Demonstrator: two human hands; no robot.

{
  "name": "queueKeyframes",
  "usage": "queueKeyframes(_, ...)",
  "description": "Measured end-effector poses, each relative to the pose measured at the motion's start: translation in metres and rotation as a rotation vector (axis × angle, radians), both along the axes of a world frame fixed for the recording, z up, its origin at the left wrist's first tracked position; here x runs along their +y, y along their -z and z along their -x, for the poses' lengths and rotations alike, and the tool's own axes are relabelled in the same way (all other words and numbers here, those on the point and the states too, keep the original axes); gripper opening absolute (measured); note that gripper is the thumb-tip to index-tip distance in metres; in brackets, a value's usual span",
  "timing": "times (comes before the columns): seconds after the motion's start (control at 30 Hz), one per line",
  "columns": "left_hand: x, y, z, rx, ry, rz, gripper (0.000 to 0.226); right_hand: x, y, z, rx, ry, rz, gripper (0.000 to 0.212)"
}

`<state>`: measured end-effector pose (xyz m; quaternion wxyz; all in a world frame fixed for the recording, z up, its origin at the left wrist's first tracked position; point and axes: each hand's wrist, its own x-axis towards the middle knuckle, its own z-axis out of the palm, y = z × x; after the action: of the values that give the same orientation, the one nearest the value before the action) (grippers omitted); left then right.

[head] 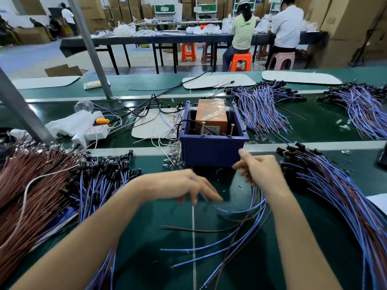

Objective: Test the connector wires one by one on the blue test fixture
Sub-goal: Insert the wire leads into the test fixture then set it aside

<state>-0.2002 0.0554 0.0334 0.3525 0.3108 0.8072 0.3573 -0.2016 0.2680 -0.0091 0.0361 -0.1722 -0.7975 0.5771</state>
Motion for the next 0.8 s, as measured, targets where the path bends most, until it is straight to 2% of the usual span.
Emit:
queueKeyframes(0.07,-0.024,-0.003,-0.018,0.073,0.203,0.056,0.070,0.028,0.007,-0.002,-0.100,0.083,-0.332,0.032)
queueKeyframes(0.13,-0.045,-0.004,-0.032,0.152,0.306,0.135,0.082,0.044,0.015,-0.007,-0.293,0.068,-0.636,0.028)
queueKeyframes(0.2,-0.064,-0.001,-0.041,0.197,0.300,0.194,0.085,0.049,0.024,-0.010,-0.378,0.029,-0.734,0.027)
queueKeyframes(0.3,-0.085,0.014,-0.035,0.334,0.093,0.339,0.071,0.048,0.034,-0.009,-0.313,0.045,-0.726,0.016)
queueKeyframes(0.4,-0.097,0.033,-0.019,0.672,-0.272,0.654,0.053,0.046,0.038,-0.006,-0.263,0.076,-0.698,0.012)
queueKeyframes(0.47,-0.098,0.044,-0.016,0.762,-0.405,0.824,0.055,0.042,0.038,-0.006,-0.209,0.097,-0.677,0.008)
queueKeyframes(0.53,-0.096,0.051,-0.016,0.811,-0.426,0.890,0.054,0.037,0.036,-0.006,-0.083,0.153,-0.644,0.007)
queueKeyframes(0.63,-0.091,0.055,-0.018,0.851,-0.480,0.874,0.048,0.028,0.030,-0.007,0.146,0.184,-0.570,0.007)
queueKeyframes(0.8,-0.073,0.058,-0.009,0.886,-0.506,1.029,0.039,0.022,0.032,-0.008,0.184,0.129,-0.528,0.017)
